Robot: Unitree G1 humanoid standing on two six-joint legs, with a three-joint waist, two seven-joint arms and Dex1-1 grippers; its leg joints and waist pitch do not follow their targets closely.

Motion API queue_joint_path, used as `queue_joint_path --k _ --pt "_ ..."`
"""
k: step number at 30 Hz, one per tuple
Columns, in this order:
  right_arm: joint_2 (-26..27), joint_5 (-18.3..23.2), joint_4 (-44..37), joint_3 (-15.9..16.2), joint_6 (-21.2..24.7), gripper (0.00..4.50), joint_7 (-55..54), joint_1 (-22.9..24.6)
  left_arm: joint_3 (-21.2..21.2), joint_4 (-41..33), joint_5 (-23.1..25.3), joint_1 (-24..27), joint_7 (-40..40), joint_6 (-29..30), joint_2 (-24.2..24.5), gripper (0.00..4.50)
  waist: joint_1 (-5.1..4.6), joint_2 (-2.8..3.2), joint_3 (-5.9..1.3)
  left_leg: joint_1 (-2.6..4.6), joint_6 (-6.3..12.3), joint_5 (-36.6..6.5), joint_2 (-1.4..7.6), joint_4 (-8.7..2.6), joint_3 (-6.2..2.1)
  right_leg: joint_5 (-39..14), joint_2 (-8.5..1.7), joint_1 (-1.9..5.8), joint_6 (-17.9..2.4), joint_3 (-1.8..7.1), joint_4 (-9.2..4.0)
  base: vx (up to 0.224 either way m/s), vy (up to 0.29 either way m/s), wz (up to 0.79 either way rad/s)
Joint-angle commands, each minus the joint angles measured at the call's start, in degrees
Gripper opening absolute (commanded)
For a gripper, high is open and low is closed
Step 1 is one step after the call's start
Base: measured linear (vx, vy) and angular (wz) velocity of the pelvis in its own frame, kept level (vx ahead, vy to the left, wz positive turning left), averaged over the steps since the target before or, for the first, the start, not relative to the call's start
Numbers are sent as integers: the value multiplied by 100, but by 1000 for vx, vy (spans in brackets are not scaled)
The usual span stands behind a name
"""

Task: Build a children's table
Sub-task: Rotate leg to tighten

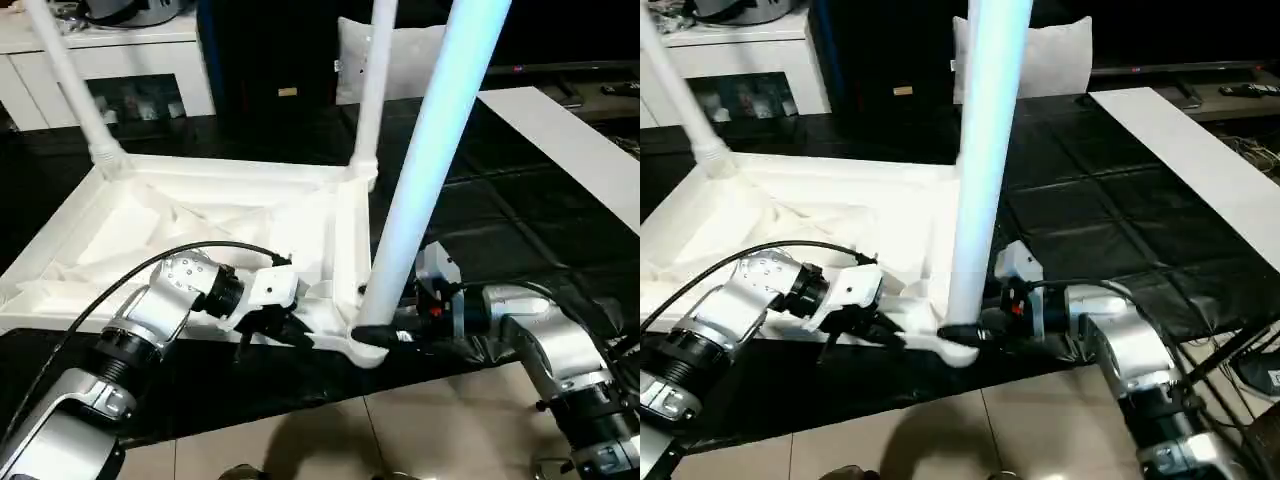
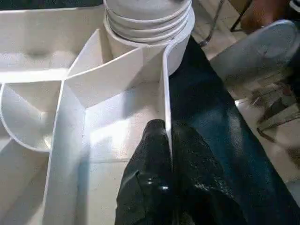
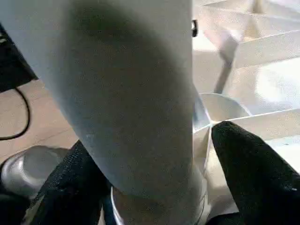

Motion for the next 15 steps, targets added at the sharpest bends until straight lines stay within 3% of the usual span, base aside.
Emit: queue_joint_path --k 1,10,15 --pt "-76 61 -131 73 58 320 115 -97 -157 -52 3 -246 -261 -189 -8 0 -26 -39 -435 151 134 -1554 132 -409 -8 -1679 -266 251 -1215 175 -431 0 0 0" --pt "-53 165 -266 135 256 239 252 -61 -78 -15 -17 -245 -200 -183 -52 0 -13 -56 -439 147 114 -1493 125 -398 -6 -1752 -274 257 -1167 180 -436 0 0 0" --pt "126 318 -450 86 424 222 98 47 -53 -25 -28 -217 -60 -129 -82 0 -16 -60 -433 151 87 -1569 121 -404 -9 -1877 -275 249 -1132 179 -444 0 0 0"
